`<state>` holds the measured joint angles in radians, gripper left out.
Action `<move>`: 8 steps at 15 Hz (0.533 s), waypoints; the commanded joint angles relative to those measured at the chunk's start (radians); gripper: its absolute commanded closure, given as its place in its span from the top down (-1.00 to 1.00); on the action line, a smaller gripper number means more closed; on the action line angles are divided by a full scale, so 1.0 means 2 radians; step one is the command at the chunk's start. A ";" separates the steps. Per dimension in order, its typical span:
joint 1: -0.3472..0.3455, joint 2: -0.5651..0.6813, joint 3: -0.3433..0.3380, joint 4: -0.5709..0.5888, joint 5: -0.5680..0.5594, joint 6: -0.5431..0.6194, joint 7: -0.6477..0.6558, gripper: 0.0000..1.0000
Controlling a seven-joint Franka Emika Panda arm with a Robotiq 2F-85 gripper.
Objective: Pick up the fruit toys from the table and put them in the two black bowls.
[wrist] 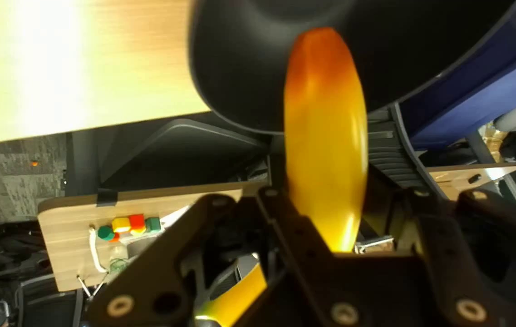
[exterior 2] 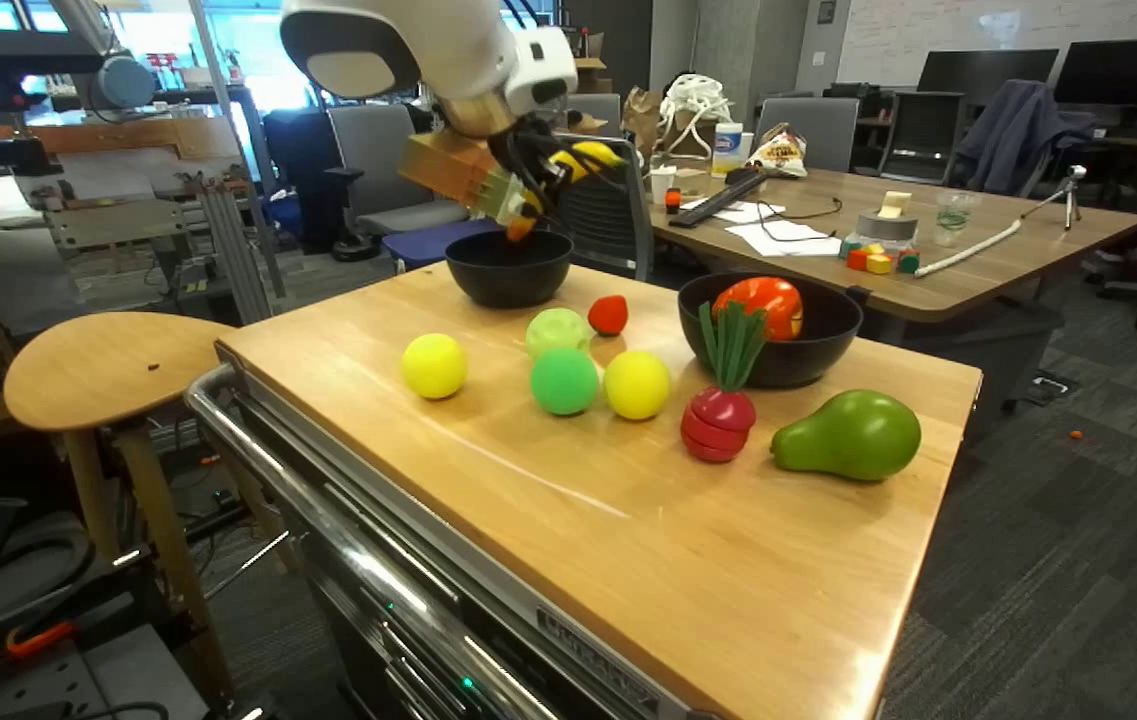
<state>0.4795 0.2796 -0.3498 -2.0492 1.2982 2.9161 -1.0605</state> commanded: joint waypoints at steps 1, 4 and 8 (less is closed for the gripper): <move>-0.034 0.085 0.016 0.078 0.064 -0.023 -0.054 -0.74; -0.043 0.122 0.026 0.107 0.080 -0.027 -0.069 -0.74; -0.044 0.148 0.036 0.133 0.080 -0.024 -0.076 -0.74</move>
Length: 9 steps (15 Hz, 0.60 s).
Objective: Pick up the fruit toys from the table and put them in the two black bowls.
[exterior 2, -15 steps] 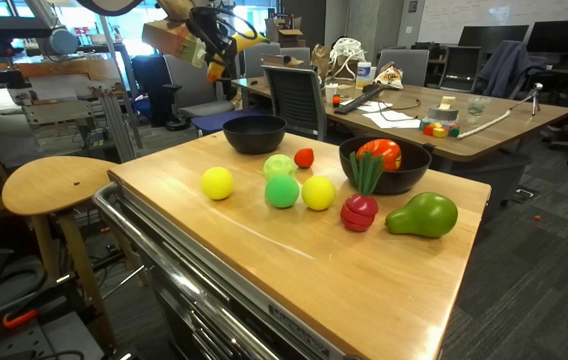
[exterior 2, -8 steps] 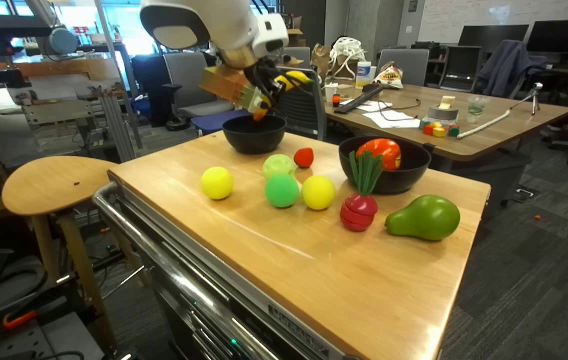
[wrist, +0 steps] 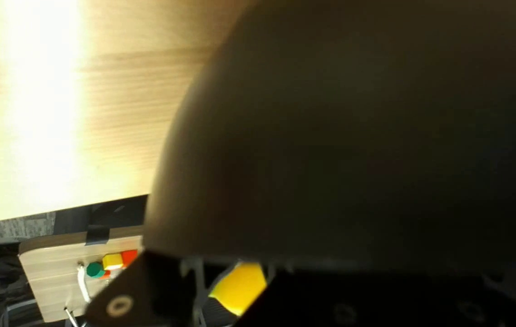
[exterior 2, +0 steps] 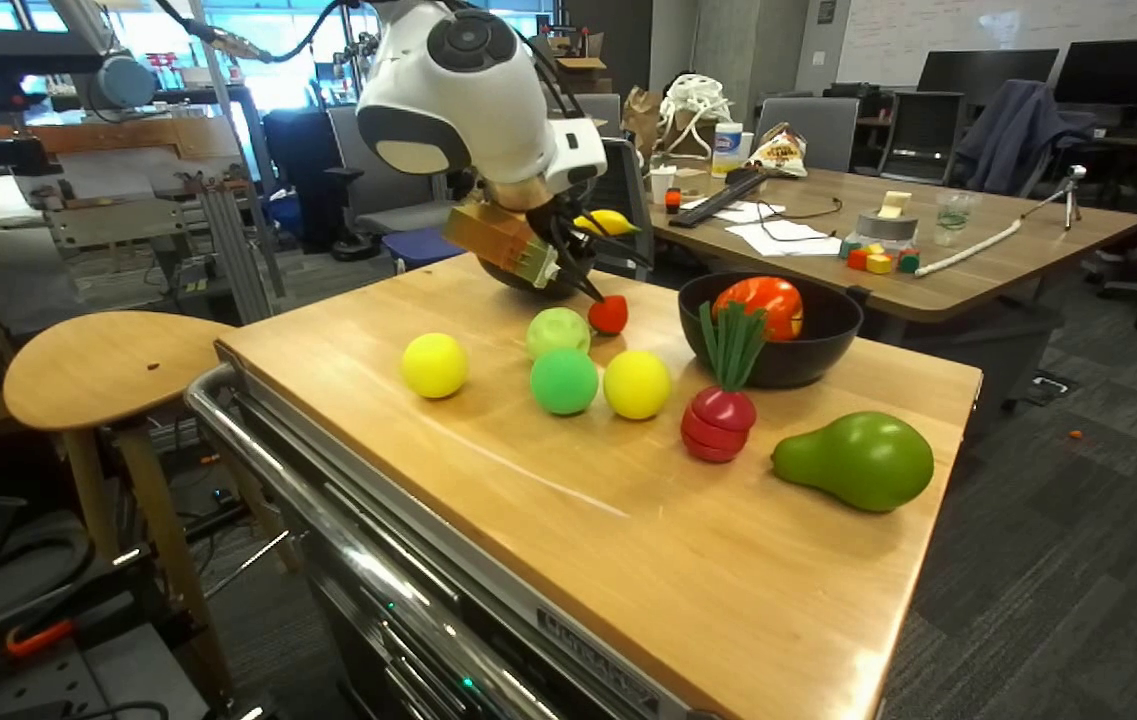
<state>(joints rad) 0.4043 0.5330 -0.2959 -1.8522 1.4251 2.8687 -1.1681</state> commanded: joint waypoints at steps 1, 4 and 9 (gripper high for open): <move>-0.006 0.022 0.010 0.038 0.016 0.001 -0.024 0.26; -0.006 0.020 0.015 0.041 0.020 0.003 -0.041 0.55; -0.006 0.004 0.021 0.023 0.042 0.008 -0.092 1.00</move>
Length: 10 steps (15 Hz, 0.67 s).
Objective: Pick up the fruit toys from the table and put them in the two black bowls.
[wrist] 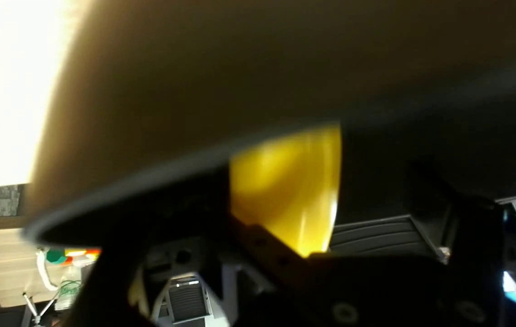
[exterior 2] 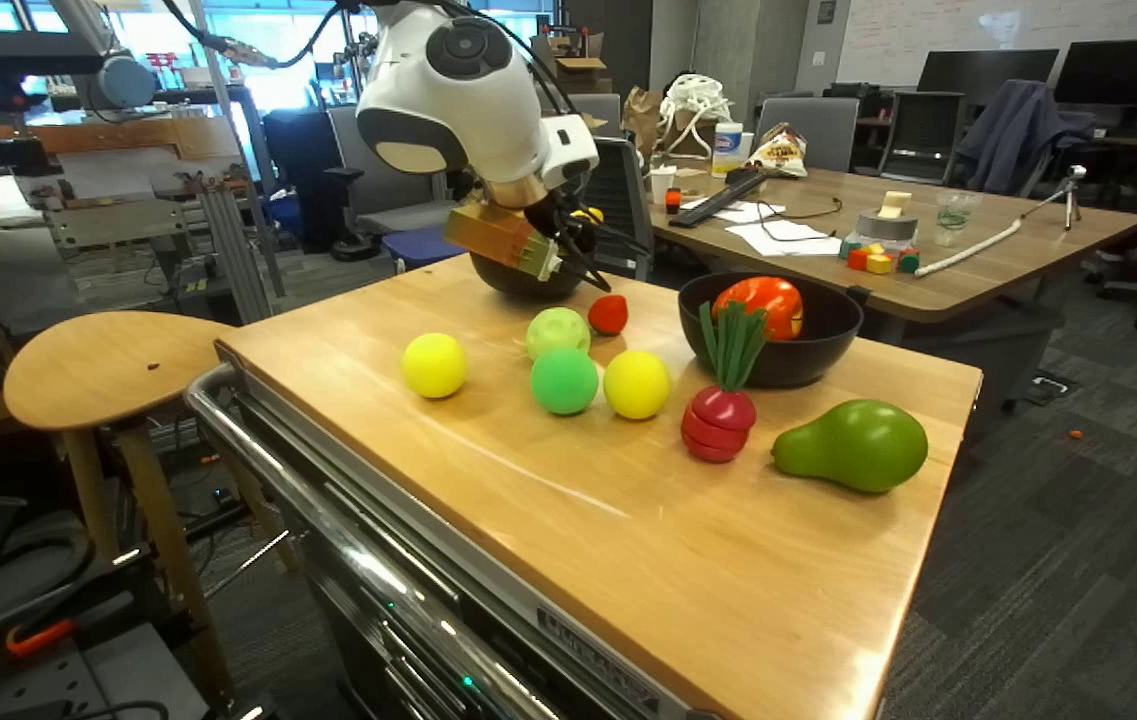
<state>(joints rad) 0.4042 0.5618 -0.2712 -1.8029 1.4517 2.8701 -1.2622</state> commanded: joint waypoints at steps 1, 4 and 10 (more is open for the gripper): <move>-0.006 -0.015 0.010 -0.007 0.039 0.007 -0.060 1.00; -0.008 -0.021 0.009 -0.014 0.076 0.006 -0.100 0.49; -0.012 -0.042 0.002 -0.037 0.160 -0.005 -0.173 -0.34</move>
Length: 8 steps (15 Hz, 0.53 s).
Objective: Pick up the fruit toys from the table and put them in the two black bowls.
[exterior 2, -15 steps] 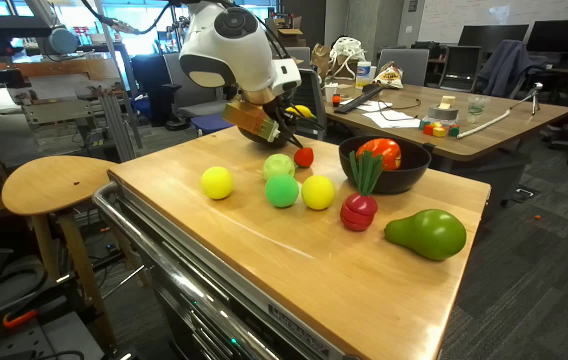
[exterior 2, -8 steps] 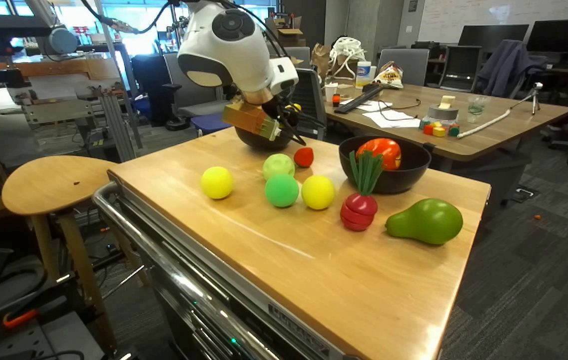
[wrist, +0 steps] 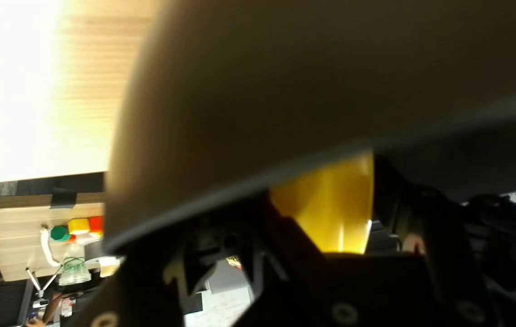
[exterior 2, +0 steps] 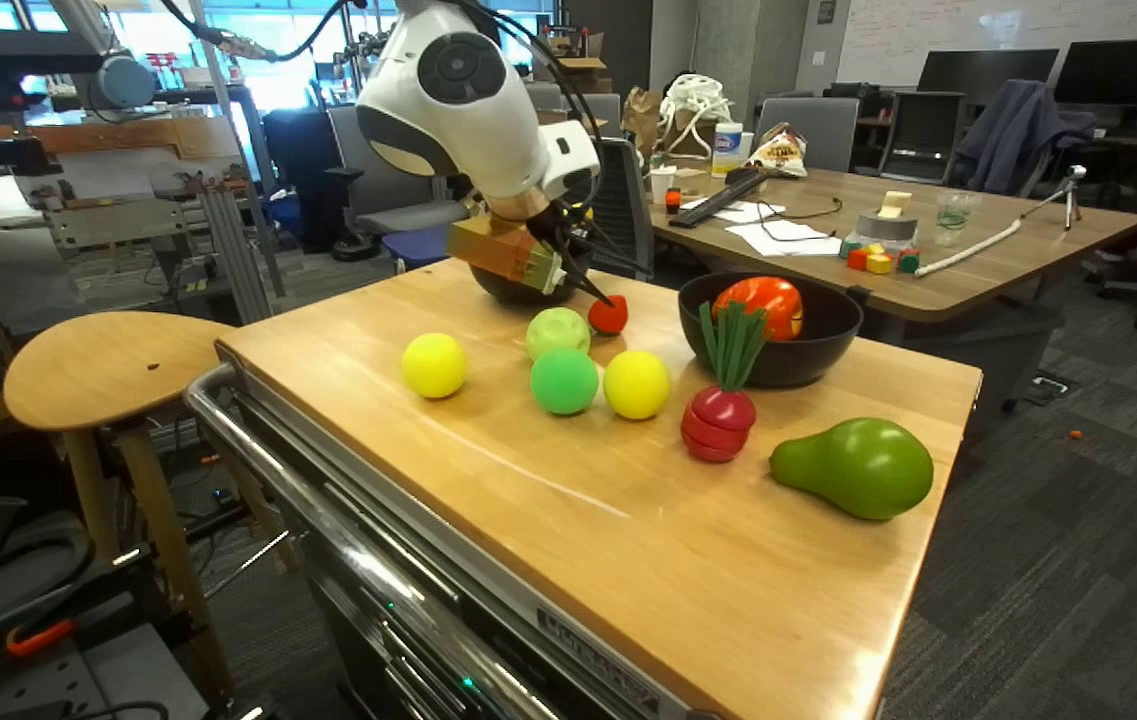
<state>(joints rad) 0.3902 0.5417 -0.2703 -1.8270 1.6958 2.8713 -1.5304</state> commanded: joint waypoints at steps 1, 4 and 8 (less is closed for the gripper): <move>-0.004 -0.039 0.000 -0.032 0.047 -0.005 -0.044 -0.47; -0.003 -0.066 -0.004 -0.056 0.067 -0.006 -0.060 -0.87; -0.003 -0.107 -0.007 -0.086 0.098 -0.013 -0.094 -1.00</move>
<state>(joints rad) 0.3849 0.4276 -0.2800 -1.9295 1.8294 2.8700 -1.6377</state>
